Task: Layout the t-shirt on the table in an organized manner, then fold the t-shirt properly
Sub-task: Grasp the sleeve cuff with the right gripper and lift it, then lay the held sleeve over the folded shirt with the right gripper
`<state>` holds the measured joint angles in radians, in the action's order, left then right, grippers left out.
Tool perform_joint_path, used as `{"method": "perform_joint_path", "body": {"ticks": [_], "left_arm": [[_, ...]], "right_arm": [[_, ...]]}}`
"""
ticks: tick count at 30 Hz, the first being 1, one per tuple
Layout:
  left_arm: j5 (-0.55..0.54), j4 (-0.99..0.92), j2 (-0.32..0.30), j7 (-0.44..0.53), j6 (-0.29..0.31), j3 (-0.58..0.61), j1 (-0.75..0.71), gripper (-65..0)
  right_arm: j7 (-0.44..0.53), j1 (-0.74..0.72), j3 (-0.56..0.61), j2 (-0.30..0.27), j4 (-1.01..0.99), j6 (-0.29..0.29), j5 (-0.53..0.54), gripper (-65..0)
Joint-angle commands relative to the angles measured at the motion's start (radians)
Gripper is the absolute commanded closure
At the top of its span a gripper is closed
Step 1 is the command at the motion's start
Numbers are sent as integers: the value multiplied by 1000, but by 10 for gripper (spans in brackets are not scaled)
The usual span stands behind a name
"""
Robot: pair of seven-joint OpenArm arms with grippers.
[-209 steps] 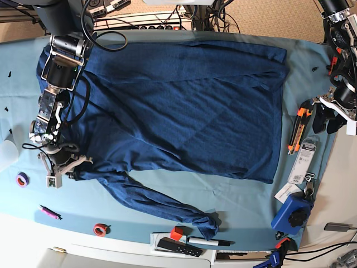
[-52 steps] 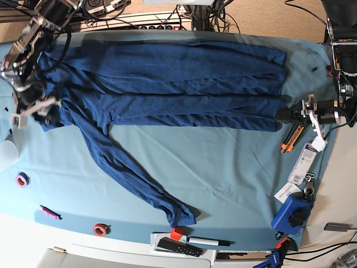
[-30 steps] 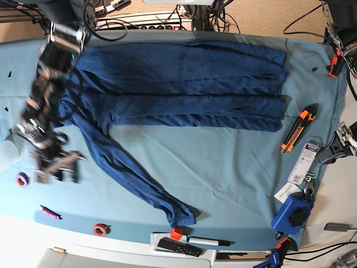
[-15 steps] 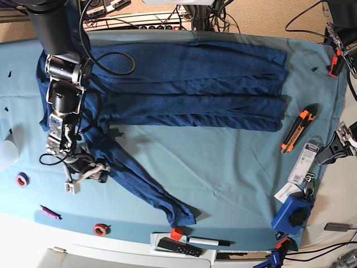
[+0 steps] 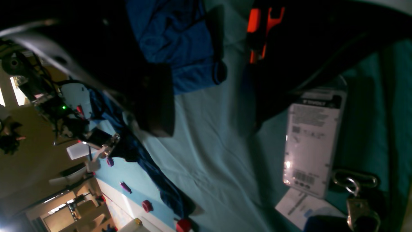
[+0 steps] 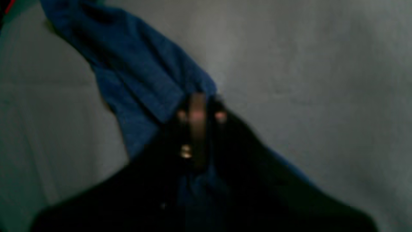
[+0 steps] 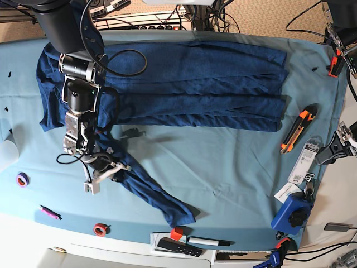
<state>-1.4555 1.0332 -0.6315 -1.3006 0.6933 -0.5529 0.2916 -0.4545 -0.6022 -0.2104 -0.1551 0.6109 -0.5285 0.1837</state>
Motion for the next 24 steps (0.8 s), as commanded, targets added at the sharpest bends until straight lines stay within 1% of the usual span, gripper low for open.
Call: {"method": "perform_joint_path", "body": {"ticks": [1,3,5,7,8,10,12,14,16,18,21,24], "left_arm": [[-28,15,-25,18,5,-6,21,-315],[-28,15,-25,18,5,-6,21,-315],[-28,15,-25,18,5,-6,21,-315],[-28,15,-25,18,5,-6,21,-315],[-28,14,-25,18,5,-6,21,-315],[-28,14,-25,19,5,-6,21,-315],[-28,14,-25,19,5,-6,21,-315],[-28,14,-25,18,5,-6,21,-315],[-28,14,-25,18,5,-6,21,-315],[-28,14,-25,18,5,-6,21,-315],[-28,14,-25,18,5,-6,21,-315],[-28,14,-25,19,5,-6,21,-315]], "right_arm": [[-48,-18,1,-12,21,-2,-20,0],[-61,-15,1,-26,66,-13,-18,0],[-111,-2,-1,-40,151,-72,15,0],[-222,32,-1,-50,283,-155,98,0],[-294,59,-1,-54,360,-170,153,0],[-430,127,-1,-56,525,-170,269,0],[-528,212,-1,-55,693,-170,373,0],[-588,311,-1,-52,864,-170,461,0],[-638,413,-1,-53,1036,-170,527,0],[-676,512,-1,-52,1196,-170,565,0],[-681,650,-1,-53,1398,-169,568,0],[-679,757,0,-50,1530,-169,568,0]]}}
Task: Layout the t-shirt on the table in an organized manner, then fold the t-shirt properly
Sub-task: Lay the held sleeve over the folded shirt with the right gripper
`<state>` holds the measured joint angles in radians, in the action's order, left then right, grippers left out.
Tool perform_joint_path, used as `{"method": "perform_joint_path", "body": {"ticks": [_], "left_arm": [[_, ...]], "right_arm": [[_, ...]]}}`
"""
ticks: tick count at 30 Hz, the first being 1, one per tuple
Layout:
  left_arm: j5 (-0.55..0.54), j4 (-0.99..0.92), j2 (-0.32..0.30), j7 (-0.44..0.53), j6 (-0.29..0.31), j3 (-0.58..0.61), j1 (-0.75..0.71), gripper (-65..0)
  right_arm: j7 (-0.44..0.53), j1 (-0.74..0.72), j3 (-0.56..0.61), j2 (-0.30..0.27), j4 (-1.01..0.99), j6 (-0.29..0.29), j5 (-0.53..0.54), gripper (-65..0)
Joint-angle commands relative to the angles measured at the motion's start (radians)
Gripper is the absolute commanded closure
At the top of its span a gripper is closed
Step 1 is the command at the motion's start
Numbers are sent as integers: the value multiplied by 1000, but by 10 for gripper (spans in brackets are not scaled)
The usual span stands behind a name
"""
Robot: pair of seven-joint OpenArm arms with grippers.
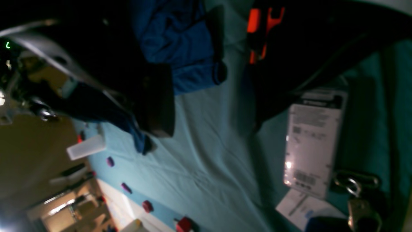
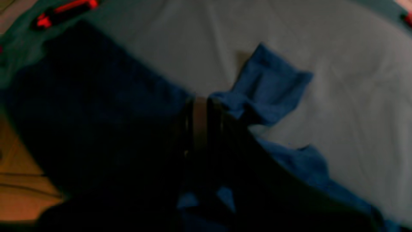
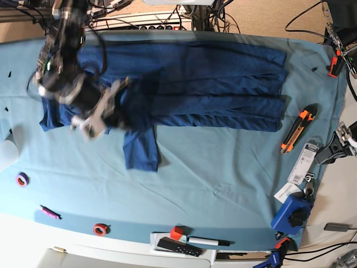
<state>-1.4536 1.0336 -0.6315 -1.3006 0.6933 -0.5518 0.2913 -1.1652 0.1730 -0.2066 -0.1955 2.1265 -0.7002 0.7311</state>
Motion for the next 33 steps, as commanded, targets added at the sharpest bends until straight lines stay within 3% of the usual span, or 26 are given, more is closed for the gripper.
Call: {"method": "perform_joint_path", "body": {"ticks": [1,14,21,23,24,25,30,32,33], "left_arm": [[-30,14,-25,18,5,-7,22,-315],[-30,14,-25,19,5,-7,22,-305],[-30,14,-25,18,5,-7,22,-305],[-30,14,-25,18,5,-7,21,-305],[-30,14,-25,18,5,-7,22,-305],[-30,14,-25,18,5,-7,21,-305],[-30,14,-24,16,5,-7,21,-305],[-30,14,-17,16,5,-7,21,-305],[-30,14,-10,15,5,-7,21,-305]], "right_arm": [[33,8,-4,-3,39,2,21,0],[44,87,21,200,58,2,20,0],[31,87,207,201,58,2,-20,-6],[32,87,258,201,58,2,-47,-204],[34,87,279,201,58,2,-66,-279],[41,87,294,201,58,2,-82,-311],[103,87,304,201,58,11,-157,-311],[172,87,286,201,58,60,-243,-311],[216,87,272,201,58,111,-305,-311]]}}
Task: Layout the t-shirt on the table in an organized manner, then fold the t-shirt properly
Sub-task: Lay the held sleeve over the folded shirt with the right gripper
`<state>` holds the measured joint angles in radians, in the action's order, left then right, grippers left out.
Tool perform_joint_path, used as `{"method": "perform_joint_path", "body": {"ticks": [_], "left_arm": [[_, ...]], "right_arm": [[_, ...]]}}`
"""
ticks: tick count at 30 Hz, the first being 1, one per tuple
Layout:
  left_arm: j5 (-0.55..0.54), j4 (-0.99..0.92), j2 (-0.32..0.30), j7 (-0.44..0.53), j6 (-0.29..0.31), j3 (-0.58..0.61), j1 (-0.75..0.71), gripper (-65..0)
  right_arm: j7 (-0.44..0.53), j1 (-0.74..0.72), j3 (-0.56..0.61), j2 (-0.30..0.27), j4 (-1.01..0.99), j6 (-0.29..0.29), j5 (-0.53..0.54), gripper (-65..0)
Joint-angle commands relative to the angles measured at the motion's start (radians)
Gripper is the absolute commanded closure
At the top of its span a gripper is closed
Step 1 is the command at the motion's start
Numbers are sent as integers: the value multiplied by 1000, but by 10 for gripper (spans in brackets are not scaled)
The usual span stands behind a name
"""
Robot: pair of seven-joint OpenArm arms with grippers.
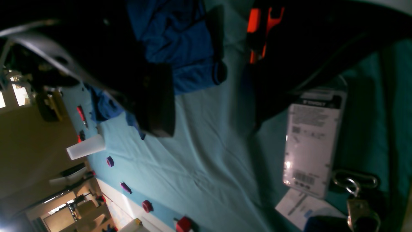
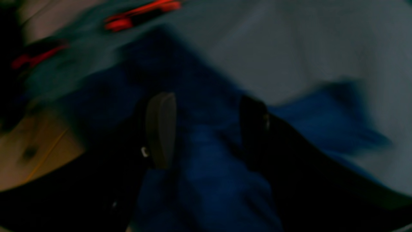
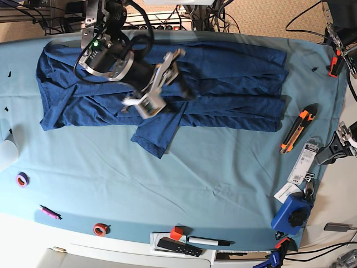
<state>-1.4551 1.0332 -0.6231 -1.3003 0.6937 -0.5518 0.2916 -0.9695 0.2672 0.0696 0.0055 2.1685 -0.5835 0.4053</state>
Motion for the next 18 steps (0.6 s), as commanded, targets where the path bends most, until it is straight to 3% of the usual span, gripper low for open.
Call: {"method": "perform_joint_path", "body": {"ticks": [1,3,6,11,18], "left_arm": [[-28,14,-8,14,4,-7,21,-305],[-28,14,19,11,4,-7,21,-305],[-28,14,66,7,4,-6,21,-305],[-28,14,137,7,4,29,21,-305],[-28,14,163,18,4,159,21,-305]], "right_arm": [[61,-10,-22,0,16,58,-43,-311],[89,-33,-71,0,10,172,-128,-311],[90,-96,-169,1,-47,232,-124,-311],[93,-233,-309,0,-301,226,-18,-311],[87,-438,-396,0,-767,182,46,-311]]}}
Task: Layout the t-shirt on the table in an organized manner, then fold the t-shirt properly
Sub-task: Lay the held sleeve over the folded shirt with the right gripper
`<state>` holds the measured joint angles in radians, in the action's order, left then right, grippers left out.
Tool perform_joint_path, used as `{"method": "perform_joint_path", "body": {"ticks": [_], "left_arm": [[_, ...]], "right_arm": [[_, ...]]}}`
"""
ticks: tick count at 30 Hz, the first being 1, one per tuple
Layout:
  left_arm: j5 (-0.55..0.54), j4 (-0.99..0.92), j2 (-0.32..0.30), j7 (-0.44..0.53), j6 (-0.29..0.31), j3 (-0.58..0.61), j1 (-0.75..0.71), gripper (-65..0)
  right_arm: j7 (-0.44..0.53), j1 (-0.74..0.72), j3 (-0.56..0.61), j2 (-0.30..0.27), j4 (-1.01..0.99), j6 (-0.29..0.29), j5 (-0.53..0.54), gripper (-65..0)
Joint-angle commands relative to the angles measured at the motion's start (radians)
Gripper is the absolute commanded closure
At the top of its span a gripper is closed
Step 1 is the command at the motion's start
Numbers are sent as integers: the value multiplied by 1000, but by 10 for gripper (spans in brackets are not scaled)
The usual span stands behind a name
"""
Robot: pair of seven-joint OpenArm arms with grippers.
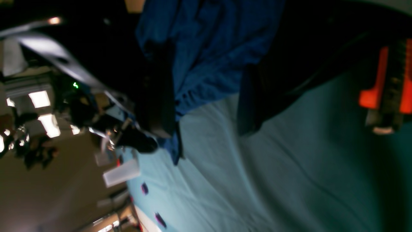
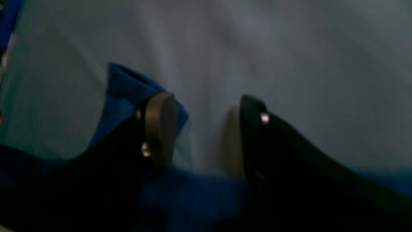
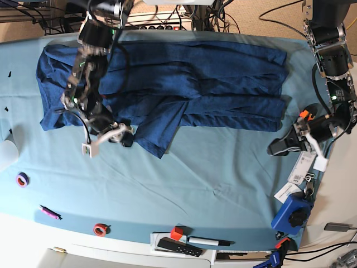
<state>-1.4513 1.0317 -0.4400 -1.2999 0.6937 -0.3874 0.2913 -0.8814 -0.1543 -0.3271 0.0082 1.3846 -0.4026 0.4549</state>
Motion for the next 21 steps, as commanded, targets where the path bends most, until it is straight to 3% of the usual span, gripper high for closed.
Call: {"method": "perform_joint_path", "body": {"ticks": [1,5,8,9,10,12,13,21], "left_arm": [[-32,16,-19,18,4,3,22,-305],[-32,16,-21,18,4,8,22,-305],[-32,16,-20,18,4,8,22,-305],[-32,16,-21,18,4,8,22,-305],[-32,16,-20,18,4,8,22,-305],[-32,16,-20,18,4,8,22,-305],[-32,16,-20,18,4,8,22,-305],[-32,16,-21,18,4,8,22,-305]], "right_arm": [[0,-40,-4,-3,-37,1,-4,-311],[-30,-115,-6,1,-212,-76,8,-311],[-103,-143,13,6,-290,-142,81,-307],[-121,-142,26,9,-294,-159,101,-281],[-140,-142,39,12,-293,-169,113,-215],[-177,-142,63,11,-293,-182,154,-23],[-188,-142,70,11,-292,-187,176,0],[-280,-142,73,34,-124,-295,365,0]]}}
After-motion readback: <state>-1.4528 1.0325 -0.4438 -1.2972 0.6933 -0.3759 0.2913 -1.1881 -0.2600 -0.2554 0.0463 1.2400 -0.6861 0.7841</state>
